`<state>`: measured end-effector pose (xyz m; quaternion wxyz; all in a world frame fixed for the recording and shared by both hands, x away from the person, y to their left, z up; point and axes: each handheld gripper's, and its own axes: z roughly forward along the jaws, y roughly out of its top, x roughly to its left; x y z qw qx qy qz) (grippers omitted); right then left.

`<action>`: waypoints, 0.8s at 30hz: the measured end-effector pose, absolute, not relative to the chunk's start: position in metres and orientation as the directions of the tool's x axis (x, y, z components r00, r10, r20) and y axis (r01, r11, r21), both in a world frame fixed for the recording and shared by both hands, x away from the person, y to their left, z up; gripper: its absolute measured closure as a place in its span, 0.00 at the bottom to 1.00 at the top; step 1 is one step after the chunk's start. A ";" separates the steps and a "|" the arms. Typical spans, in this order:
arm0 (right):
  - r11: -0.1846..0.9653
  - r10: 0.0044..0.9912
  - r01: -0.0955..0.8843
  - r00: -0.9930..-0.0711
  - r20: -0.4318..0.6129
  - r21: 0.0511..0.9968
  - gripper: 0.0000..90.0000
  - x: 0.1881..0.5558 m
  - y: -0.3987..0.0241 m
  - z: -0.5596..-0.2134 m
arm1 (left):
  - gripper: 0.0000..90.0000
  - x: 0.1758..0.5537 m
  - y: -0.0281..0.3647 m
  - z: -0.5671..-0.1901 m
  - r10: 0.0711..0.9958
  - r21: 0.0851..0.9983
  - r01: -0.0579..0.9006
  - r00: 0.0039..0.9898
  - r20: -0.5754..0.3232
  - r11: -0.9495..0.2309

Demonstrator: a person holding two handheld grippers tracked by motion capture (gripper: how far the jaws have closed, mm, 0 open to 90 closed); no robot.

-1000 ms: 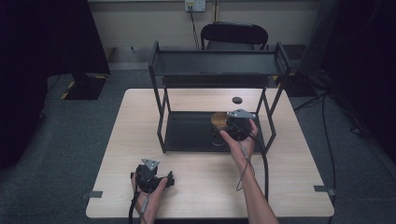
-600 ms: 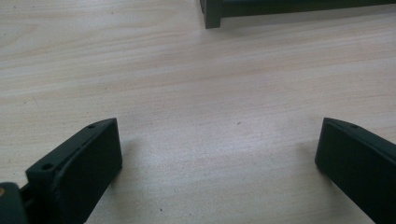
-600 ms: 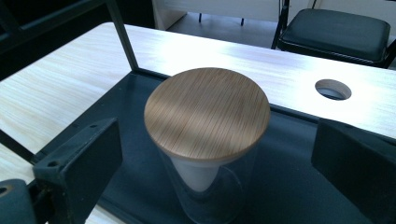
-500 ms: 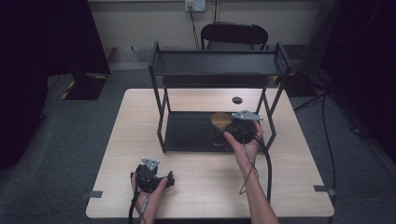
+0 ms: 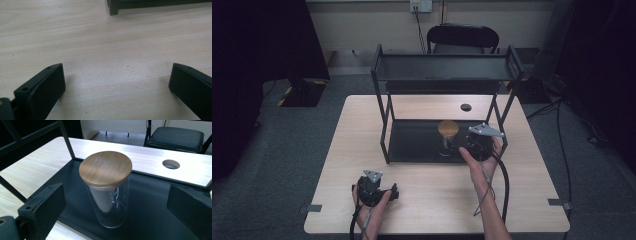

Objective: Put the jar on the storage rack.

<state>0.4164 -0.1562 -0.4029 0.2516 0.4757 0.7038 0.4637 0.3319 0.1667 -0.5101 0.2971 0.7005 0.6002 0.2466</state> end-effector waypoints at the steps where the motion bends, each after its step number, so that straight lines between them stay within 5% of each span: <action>1: 0.113 0.904 0.436 -0.419 0.090 0.893 0.01 0.415 -0.158 -0.402 | 0.00 0.332 0.167 -0.510 0.987 0.712 0.694 0.158 -0.011 -0.103; 24: 0.084 0.924 0.451 -0.369 0.100 0.888 0.01 0.376 -0.184 -0.402 | 0.00 0.332 0.167 -0.510 0.987 0.712 0.694 0.158 -0.011 -0.103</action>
